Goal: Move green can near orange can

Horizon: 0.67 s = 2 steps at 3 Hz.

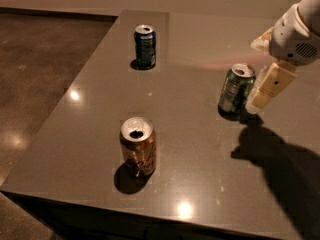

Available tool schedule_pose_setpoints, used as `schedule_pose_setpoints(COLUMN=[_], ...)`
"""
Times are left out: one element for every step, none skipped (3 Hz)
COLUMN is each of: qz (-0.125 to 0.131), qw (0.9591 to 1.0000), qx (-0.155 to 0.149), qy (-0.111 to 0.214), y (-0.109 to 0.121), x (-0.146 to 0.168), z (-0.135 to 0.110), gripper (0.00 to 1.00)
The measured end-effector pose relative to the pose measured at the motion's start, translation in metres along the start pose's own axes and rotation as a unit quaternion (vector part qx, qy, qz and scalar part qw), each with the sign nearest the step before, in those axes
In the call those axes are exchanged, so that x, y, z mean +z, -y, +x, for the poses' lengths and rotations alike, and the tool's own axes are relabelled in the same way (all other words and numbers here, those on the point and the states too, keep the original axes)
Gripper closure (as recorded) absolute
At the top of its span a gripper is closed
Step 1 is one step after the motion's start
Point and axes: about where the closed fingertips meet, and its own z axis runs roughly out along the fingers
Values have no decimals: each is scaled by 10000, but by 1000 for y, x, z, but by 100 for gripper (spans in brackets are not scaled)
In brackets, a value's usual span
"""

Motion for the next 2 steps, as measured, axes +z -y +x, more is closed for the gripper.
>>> schedule_pose_setpoints(qz=[-98,-241], qw=[9998,9992], qx=[72,120], qy=[158,308], y=[12,17], x=[14,31], z=[-1,-1], gripper=[0,0])
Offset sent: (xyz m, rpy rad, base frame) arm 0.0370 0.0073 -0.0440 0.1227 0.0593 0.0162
